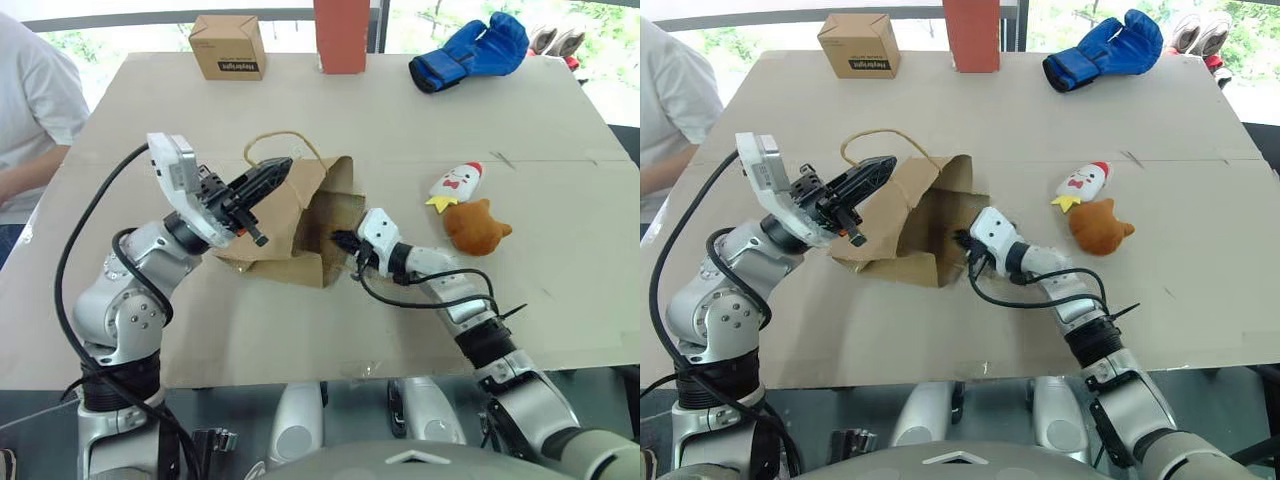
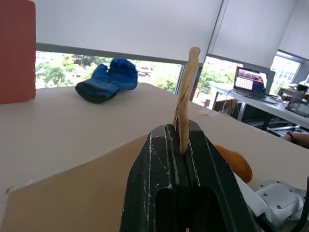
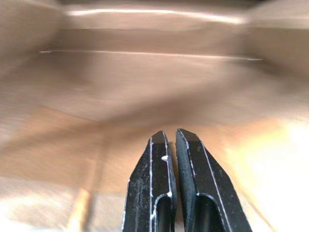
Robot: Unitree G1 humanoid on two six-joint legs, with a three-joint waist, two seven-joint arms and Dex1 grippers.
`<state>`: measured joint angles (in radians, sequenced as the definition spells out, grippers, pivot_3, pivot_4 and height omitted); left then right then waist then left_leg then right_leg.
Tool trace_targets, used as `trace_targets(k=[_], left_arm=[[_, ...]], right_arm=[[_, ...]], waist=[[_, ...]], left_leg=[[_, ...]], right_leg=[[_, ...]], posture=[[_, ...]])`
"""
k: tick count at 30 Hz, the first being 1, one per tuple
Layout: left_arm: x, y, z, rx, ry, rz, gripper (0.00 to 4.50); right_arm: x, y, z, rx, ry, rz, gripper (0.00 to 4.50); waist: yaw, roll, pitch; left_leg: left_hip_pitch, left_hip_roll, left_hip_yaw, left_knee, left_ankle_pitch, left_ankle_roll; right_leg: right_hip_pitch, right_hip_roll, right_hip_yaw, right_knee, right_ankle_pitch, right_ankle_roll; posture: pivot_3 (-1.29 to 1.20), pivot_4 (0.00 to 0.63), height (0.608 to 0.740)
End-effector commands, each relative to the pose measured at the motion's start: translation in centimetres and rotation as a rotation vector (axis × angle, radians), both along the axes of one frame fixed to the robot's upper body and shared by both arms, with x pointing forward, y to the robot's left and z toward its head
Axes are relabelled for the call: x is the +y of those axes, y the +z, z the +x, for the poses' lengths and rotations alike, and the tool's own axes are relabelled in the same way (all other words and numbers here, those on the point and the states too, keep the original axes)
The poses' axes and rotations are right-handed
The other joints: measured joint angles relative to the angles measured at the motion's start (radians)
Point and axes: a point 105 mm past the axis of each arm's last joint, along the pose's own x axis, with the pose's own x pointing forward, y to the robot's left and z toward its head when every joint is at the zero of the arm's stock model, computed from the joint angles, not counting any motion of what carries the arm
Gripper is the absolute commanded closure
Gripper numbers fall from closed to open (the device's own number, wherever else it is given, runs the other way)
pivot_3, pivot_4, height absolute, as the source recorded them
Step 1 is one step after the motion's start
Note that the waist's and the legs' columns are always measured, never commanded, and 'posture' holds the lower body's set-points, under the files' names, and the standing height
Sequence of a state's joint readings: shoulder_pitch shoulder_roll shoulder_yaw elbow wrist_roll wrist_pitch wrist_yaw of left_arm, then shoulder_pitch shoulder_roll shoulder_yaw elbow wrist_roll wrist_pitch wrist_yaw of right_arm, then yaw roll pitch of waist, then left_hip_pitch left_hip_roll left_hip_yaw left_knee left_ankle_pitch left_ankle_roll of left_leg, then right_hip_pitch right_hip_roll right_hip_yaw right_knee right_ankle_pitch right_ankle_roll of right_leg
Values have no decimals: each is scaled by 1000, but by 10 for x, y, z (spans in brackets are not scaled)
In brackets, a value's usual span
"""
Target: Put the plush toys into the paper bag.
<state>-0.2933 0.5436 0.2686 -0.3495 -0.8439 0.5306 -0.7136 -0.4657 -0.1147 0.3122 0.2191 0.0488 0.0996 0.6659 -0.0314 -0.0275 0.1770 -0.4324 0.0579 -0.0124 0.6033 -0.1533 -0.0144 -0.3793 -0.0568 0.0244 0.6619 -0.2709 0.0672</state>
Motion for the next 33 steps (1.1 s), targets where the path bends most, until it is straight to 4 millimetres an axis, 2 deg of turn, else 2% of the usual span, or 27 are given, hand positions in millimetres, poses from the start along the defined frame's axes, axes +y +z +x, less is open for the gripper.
trace_targets(k=[1,2,4,6,7,8,11,14,18,21,24,26,29,30,33], left_arm=[[-6,7,-3,-49,-44,-5,4500],[-7,6,-3,-47,-52,-2,4500],[-10,2,-2,-36,-58,9,4500],[-12,-2,-1,-35,-64,25,4500],[-13,-3,0,-34,-66,25,4500],[-15,-4,0,-33,-69,25,4500],[-18,-6,1,-37,-79,31,4500],[-24,-7,1,-42,-97,38,4500],[-30,-8,1,-48,-117,40,4500],[-31,-8,1,-52,-124,41,4500],[-29,-7,1,-57,-129,44,4500],[-28,-6,1,-58,-131,44,4500],[-28,-6,0,-57,-135,38,4500],[-28,-5,0,-57,-136,37,4500],[-30,-1,-3,-47,-176,2,4500]], right_arm=[[-19,58,-9,-93,-10,137,3882],[-24,66,-14,-112,-10,139,3742],[-37,84,-22,-130,-40,172,2798],[-56,96,-29,-165,-104,167,2053],[-66,100,-34,-171,-129,160,1498],[-75,103,-38,-171,-146,151,1239],[-96,104,-42,-154,-223,88,1239],[-143,91,-37,-94,-460,-82,1239],[-188,49,-26,71,-651,-276,1239],[-199,25,-19,148,-712,-350,1239],[-200,13,-15,165,-716,-365,2085],[-199,14,-15,161,-710,-357,2927],[-199,22,-17,91,-687,-355,4463],[-199,25,-17,69,-680,-347,4463],[-161,94,-29,-127,-481,-60,4463]], waist=[[0,0,0],[0,0,0],[1,0,0],[4,0,0],[6,0,0],[11,0,0],[17,0,0],[19,0,0],[22,0,0],[15,-1,0],[16,0,0],[18,-1,0],[19,-1,0],[20,-1,0],[18,-1,0]], left_leg=[[0,0,0,0,0,0],[0,0,0,0,0,0],[0,0,1,-1,0,0],[0,0,1,-2,0,0],[0,0,1,-2,0,0],[0,0,1,-2,0,0],[0,0,2,-2,0,0],[0,0,4,-2,0,0],[-1,-1,5,-2,0,0],[-1,-2,6,-2,0,0],[-1,-2,5,-2,0,0],[-1,-2,5,-2,0,0],[-1,-2,5,-1,0,0],[-1,-2,5,-1,0,0],[-2,-2,5,-1,0,0]], right_leg=[[0,0,0,0,0,0],[0,0,0,0,0,0],[-1,0,1,0,0,0],[-1,0,1,0,0,0],[-1,0,1,-1,0,0],[-1,0,1,-1,0,0],[-1,-1,1,-2,-2,-3],[-1,-2,2,-3,-2,-4],[-1,-4,2,-5,-2,-4],[-1,-5,2,-5,-2,-4],[-2,-4,2,-4,-2,-4],[-2,-4,2,-4,-2,-3],[-1,-4,2,-5,-2,-3],[-1,-4,2,-5,-2,-3],[-1,-4,2,-5,-2,-3]], posture=[[0,150,740],[0,150,740],[0,150,740],[0,150,740],[0,150,740],[0,150,740],[0,150,740],[0,150,740],[0,150,740],[0,150,740],[0,150,740],[0,150,740],[0,150,740],[0,150,740],[0,150,740]])
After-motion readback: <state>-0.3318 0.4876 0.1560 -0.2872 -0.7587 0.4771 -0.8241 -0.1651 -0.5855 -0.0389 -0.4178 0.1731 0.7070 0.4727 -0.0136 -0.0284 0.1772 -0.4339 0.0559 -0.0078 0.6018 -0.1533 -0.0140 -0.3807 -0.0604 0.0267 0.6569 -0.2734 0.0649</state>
